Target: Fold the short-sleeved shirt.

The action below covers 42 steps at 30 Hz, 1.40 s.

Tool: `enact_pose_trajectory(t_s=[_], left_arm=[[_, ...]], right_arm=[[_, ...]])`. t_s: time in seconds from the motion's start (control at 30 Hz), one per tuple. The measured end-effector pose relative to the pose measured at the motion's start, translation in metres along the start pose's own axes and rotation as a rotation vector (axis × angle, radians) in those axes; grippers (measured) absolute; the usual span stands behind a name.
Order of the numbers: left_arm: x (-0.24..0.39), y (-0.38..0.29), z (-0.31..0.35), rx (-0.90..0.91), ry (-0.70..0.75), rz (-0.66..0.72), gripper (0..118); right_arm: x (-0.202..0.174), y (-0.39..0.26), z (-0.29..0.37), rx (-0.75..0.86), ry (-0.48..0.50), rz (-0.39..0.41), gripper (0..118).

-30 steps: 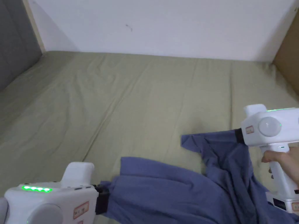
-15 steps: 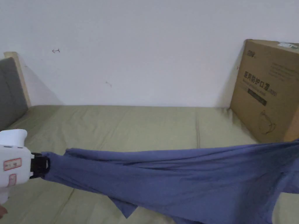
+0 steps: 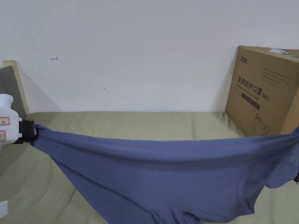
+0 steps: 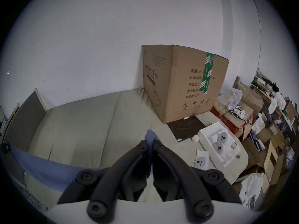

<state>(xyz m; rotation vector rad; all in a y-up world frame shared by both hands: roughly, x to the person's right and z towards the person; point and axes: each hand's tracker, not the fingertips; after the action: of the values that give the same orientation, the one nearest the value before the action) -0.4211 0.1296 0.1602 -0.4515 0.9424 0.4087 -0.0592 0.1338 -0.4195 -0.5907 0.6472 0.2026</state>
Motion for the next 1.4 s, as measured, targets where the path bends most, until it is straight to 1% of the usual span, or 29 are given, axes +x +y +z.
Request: enact_pose_trajectory(t_s=[0.13, 0.23, 0.27, 0.37, 0.43, 0.57, 0.63, 0.73, 0.87, 0.97, 1.1, 1.23, 1.3, 1.37, 1.4], left_arm=[[-0.012, 0.024, -0.023, 0.017, 0.017, 0.013, 3], [-0.020, 0.044, -0.044, 0.025, 0.045, 0.016, 3], [-0.022, 0.051, -0.050, 0.032, 0.062, 0.006, 3], [-0.043, 0.076, -0.076, 0.058, 0.078, 0.030, 3], [-0.051, 0.093, -0.084, 0.085, 0.084, 0.041, 3], [-0.067, 0.121, -0.094, 0.132, 0.154, 0.002, 3], [-0.078, 0.129, -0.096, 0.180, 0.169, 0.040, 3], [-0.089, 0.132, -0.102, 0.195, 0.178, 0.066, 3], [-0.098, 0.106, -0.127, 0.149, 0.230, 0.056, 3], [-0.111, 0.068, -0.148, 0.066, 0.229, 0.097, 3], [-0.129, 0.016, -0.167, -0.053, 0.264, 0.126, 3], [-0.141, -0.039, -0.160, -0.121, 0.278, 0.157, 3], [-0.138, -0.068, -0.146, -0.180, 0.271, 0.166, 3], [-0.138, -0.098, -0.136, -0.229, 0.279, 0.158, 3], [-0.131, -0.113, -0.123, -0.242, 0.293, 0.153, 3]], right_arm=[[-0.021, 0.020, -0.023, -0.007, 0.017, -0.009, 4], [-0.043, 0.039, -0.041, -0.001, 0.018, 0.004, 4], [-0.050, 0.047, -0.049, 0.003, 0.025, 0.003, 4], [-0.073, 0.070, -0.069, 0.015, 0.046, -0.008, 4], [-0.086, 0.086, -0.084, 0.026, 0.056, -0.010, 4], [-0.111, 0.113, -0.104, 0.066, 0.111, -0.007, 4], [-0.122, 0.120, -0.111, 0.082, 0.133, -0.004, 4], [-0.141, 0.117, -0.121, 0.098, 0.147, 0.002, 4], [-0.163, 0.087, -0.155, 0.023, 0.165, 0.060, 4], [-0.173, 0.048, -0.189, -0.073, 0.161, 0.069, 4], [-0.175, -0.015, -0.219, -0.226, 0.208, 0.056, 4], [-0.171, -0.077, -0.223, -0.307, 0.180, 0.114, 4], [-0.161, -0.106, -0.223, -0.362, 0.174, 0.091, 4], [-0.146, -0.132, -0.221, -0.389, 0.165, 0.046, 4], [-0.140, -0.143, -0.219, -0.414, 0.169, 0.044, 4]])
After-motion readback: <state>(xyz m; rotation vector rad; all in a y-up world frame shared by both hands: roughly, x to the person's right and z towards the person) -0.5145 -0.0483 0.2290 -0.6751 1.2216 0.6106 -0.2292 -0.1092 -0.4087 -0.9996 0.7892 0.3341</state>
